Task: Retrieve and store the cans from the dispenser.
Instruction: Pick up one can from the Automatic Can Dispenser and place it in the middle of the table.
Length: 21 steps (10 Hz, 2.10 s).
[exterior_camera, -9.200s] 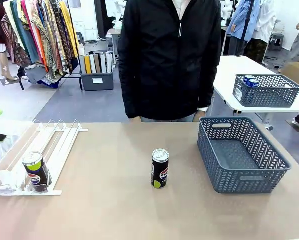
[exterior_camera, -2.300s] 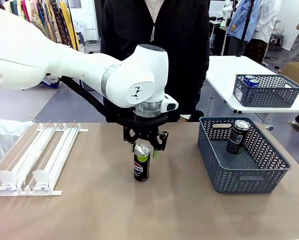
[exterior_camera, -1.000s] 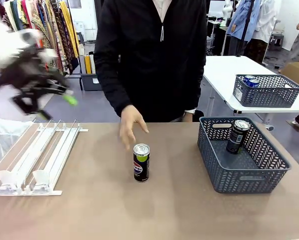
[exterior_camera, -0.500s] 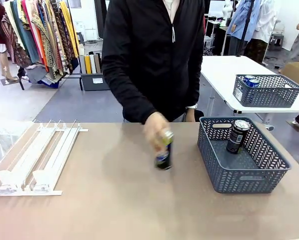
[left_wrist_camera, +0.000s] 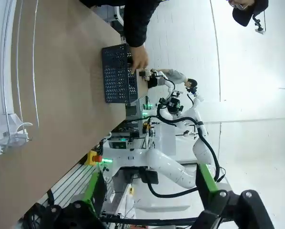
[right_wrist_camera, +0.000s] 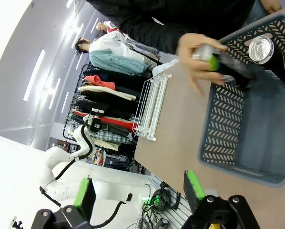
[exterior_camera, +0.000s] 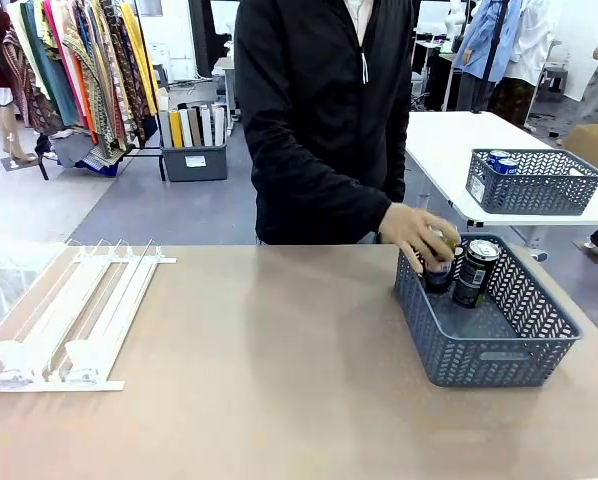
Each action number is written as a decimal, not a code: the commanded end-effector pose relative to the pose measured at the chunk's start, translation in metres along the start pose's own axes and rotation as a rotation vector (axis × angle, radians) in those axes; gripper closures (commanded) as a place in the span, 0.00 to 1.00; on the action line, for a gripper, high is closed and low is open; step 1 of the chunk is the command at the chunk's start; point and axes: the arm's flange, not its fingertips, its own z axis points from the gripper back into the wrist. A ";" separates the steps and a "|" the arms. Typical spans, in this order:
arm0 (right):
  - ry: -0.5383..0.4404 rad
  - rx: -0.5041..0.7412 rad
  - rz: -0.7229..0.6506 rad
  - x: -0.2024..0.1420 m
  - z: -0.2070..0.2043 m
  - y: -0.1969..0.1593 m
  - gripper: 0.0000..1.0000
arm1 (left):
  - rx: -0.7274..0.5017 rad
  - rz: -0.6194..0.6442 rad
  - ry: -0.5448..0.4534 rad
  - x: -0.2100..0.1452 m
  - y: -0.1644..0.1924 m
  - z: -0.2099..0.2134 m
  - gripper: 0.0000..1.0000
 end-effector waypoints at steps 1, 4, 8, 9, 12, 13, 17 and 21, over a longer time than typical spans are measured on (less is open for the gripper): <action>-0.020 0.025 0.015 0.004 -0.002 0.004 0.00 | -0.015 -0.004 -0.006 -0.001 -0.005 -0.001 0.00; -0.020 0.025 0.015 0.004 -0.002 0.004 0.00 | -0.015 -0.004 -0.006 -0.001 -0.005 -0.001 0.00; -0.020 0.025 0.015 0.004 -0.002 0.004 0.00 | -0.015 -0.004 -0.006 -0.001 -0.005 -0.001 0.00; -0.020 0.025 0.015 0.004 -0.002 0.004 0.00 | -0.015 -0.004 -0.006 -0.001 -0.005 -0.001 0.00; -0.020 0.025 0.015 0.004 -0.002 0.004 0.00 | -0.015 -0.004 -0.006 -0.001 -0.005 -0.001 0.00; -0.020 0.025 0.015 0.004 -0.002 0.004 0.00 | -0.015 -0.004 -0.006 -0.001 -0.005 -0.001 0.00; -0.020 0.025 0.015 0.004 -0.002 0.004 0.00 | -0.015 -0.004 -0.006 -0.001 -0.005 -0.001 0.00; -0.020 0.025 0.015 0.004 -0.002 0.004 0.00 | -0.015 -0.004 -0.006 -0.001 -0.005 -0.001 0.00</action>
